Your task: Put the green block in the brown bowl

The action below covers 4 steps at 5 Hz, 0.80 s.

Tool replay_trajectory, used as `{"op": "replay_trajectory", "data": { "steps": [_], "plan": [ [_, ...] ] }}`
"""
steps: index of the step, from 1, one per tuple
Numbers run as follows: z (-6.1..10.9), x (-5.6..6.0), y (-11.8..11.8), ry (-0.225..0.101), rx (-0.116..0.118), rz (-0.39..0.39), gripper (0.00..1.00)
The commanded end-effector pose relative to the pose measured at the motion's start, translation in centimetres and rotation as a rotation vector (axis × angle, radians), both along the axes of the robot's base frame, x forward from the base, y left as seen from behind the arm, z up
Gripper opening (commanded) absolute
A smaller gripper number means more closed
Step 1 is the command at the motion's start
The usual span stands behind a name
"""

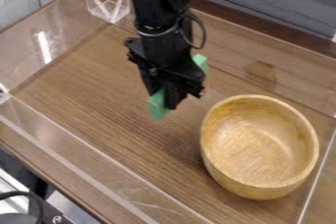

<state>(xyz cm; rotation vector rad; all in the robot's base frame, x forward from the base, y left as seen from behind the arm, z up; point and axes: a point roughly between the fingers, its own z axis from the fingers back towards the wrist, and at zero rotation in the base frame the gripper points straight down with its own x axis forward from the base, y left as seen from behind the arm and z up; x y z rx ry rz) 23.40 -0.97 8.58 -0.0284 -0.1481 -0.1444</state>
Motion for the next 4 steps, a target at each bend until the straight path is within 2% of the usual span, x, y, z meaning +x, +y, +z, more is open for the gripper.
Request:
{"op": "replay_trajectory", "data": {
  "steps": [1, 3, 4],
  "plan": [
    [1.5, 0.1, -2.2, -0.045, -0.015, -0.015, 0.00],
    [0.9, -0.6, -7.7, -0.048, -0.024, -0.045, 0.00],
    [0.0, -0.8, -9.5, -0.050, -0.024, -0.055, 0.00]
  ]
}}
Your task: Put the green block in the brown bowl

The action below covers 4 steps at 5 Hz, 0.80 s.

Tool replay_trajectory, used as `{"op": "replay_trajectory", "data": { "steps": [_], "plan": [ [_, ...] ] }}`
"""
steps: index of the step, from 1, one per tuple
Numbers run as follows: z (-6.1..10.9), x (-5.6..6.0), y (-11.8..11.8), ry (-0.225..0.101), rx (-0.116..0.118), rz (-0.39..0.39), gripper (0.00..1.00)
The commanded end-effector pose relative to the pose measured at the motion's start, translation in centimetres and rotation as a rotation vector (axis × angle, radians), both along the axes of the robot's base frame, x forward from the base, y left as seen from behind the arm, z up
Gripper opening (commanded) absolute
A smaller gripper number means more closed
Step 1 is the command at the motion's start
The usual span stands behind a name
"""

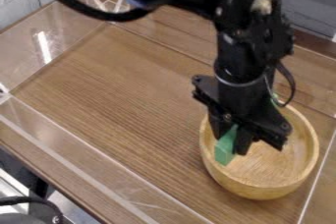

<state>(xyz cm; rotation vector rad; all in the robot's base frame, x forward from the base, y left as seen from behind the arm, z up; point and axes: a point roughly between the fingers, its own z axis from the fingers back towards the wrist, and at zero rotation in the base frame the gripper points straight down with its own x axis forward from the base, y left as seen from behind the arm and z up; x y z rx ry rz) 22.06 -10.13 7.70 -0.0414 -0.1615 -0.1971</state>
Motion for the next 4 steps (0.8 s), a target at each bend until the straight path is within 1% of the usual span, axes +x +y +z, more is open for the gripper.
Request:
{"op": "replay_trajectory", "data": {
  "steps": [1, 4],
  "plan": [
    [0.45, 0.51, -0.83, -0.036, -0.013, 0.002, 0.00],
    [0.00, 0.36, -1.66, -0.030, -0.032, 0.015, 0.00]
  ]
}}
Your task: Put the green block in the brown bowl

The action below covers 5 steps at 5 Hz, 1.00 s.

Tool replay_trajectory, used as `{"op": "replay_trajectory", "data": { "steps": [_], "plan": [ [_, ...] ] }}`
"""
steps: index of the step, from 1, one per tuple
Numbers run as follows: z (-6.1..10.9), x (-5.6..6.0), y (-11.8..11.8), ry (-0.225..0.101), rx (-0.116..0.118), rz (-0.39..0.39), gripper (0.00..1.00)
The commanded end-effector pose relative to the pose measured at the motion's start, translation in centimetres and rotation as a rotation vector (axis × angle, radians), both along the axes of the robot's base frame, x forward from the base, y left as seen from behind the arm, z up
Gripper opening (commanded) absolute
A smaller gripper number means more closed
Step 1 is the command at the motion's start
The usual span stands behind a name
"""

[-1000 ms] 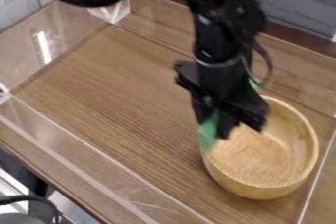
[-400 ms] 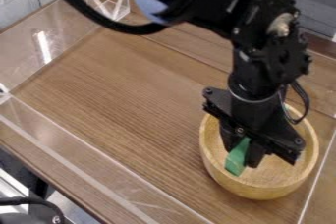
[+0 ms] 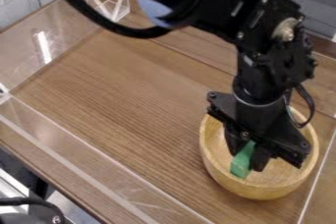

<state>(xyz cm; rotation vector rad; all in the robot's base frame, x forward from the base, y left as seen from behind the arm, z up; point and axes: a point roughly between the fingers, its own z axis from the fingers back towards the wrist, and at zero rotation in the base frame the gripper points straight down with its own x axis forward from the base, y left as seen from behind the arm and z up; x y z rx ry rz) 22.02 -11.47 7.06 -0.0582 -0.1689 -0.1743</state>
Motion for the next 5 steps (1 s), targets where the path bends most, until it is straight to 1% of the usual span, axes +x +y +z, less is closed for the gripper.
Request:
{"op": "replay_trajectory", "data": {
  "steps": [1, 3, 5],
  "plan": [
    [0.58, 0.36, -0.45, -0.020, -0.020, -0.001, 0.00],
    [0.52, 0.40, -0.56, -0.010, -0.032, 0.010, 0.00],
    [0.33, 0.67, -0.55, -0.006, -0.041, 0.021, 0.00]
  ]
}}
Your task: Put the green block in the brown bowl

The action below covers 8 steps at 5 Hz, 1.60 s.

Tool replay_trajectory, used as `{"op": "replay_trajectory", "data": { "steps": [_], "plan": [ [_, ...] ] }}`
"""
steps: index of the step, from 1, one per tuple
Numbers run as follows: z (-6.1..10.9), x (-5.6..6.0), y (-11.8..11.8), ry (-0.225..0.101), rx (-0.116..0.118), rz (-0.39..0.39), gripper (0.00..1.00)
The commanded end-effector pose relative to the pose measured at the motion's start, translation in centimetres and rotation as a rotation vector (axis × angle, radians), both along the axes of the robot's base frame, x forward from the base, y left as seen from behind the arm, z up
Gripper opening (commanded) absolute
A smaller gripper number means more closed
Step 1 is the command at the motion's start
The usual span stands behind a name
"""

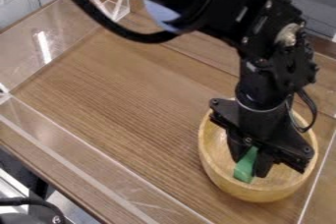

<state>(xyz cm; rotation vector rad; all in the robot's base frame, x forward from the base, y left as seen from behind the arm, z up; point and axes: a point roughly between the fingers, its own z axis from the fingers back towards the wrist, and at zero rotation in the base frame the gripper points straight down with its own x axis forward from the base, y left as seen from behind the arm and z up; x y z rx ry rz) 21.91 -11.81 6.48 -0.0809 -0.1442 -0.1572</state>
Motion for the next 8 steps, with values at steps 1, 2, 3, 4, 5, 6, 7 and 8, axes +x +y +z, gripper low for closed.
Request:
{"op": "replay_trajectory", "data": {
  "steps": [1, 2, 3, 4, 5, 6, 7, 8],
  "plan": [
    [0.7, 1.0, -0.2, -0.033, -0.024, 0.012, 0.00],
    [0.5, 1.2, -0.2, -0.034, -0.028, 0.016, 0.00],
    [0.3, 1.3, -0.2, -0.036, -0.033, 0.019, 0.00],
    [0.1, 1.4, -0.1, -0.038, -0.036, 0.022, 0.00],
    [0.2, 1.4, 0.0, -0.032, -0.040, 0.025, 1.00],
    [0.3, 1.4, 0.2, -0.027, -0.044, 0.027, 1.00],
    [0.9, 1.4, 0.5, -0.026, -0.049, 0.031, 1.00],
    [1.5, 1.5, 0.7, -0.027, -0.055, 0.035, 1.00]
  ]
}}
